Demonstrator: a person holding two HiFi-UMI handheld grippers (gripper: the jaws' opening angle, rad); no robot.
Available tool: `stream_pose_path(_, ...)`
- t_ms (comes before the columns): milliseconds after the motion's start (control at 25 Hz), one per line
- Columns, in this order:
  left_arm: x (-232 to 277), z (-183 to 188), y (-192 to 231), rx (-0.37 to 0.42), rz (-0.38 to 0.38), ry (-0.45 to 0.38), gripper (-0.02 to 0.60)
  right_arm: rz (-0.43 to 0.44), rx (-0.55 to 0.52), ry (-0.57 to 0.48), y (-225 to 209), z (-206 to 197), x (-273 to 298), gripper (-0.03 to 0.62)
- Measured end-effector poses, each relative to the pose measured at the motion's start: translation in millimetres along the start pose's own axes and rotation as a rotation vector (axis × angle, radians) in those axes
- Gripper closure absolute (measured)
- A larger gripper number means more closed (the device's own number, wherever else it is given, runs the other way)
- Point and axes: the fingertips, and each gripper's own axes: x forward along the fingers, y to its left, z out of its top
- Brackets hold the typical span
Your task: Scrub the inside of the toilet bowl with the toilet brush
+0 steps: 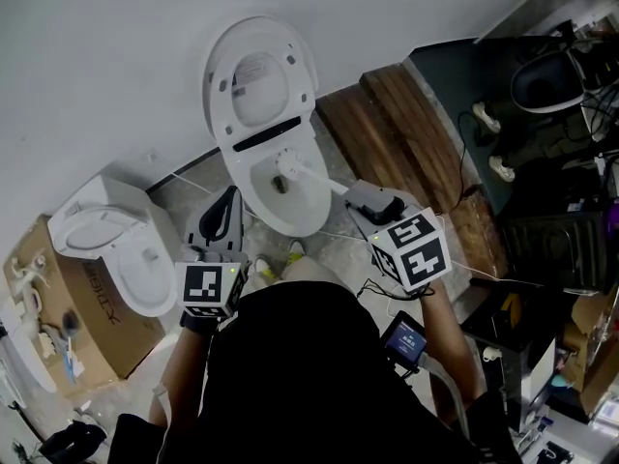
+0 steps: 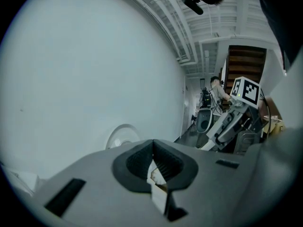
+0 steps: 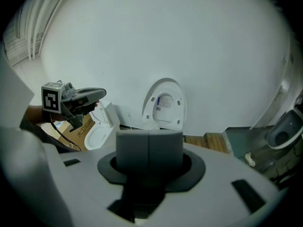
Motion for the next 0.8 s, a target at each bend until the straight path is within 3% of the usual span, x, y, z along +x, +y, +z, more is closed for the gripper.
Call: stream_pose_path(800, -11, 2, -3, 0.008, 0.012, 0.005, 0.571, -0.008, -0.022, -0.05, -1, 15, -15, 0.445)
